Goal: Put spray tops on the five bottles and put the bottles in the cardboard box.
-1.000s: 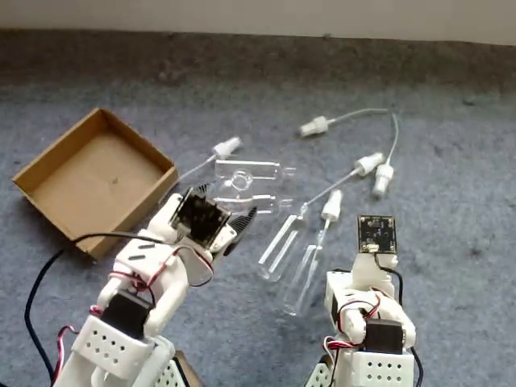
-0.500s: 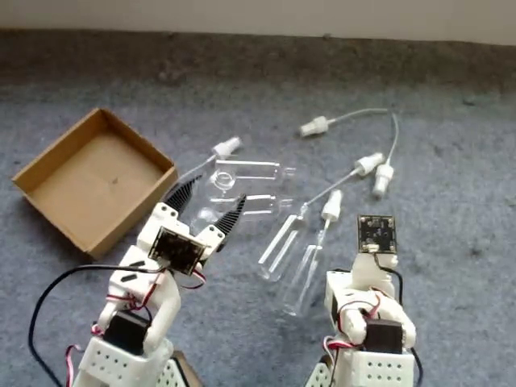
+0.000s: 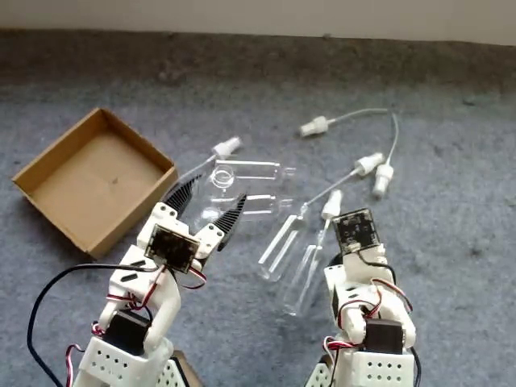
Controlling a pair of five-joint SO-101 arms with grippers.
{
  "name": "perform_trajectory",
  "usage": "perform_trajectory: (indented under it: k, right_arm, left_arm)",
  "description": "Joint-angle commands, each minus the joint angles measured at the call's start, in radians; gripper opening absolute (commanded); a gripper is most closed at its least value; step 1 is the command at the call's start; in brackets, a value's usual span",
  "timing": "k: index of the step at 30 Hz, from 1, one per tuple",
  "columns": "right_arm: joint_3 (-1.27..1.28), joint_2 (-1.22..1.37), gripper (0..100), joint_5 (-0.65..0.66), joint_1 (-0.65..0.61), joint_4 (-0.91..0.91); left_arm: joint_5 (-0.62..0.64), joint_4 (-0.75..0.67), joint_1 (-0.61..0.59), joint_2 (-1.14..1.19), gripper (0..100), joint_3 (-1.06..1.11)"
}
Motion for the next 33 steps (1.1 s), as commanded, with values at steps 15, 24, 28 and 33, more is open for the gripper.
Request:
perform_trajectory:
  k: [15, 24, 28, 33]
  right_arm:
    - [-0.374, 0.157, 0.7, 0.051, 0.249, 0.030]
    - [-0.699, 0.740, 0.7, -0.123, 0.248, -0.096]
    - [-0.809, 0.912, 0.7, -0.233, 0.248, -0.108]
    - [-0.943, 1.099, 0.7, -0.321, 0.248, -0.108]
  left_arm:
    - [0.304, -0.049, -0.007, -0.012, 12, 0.021]
    - [0.301, -0.038, -0.007, -0.012, 12, 0.021]
    - [0.301, 0.023, -0.005, -0.015, 12, 0.021]
    - [0.301, 0.031, -0.005, -0.015, 12, 0.021]
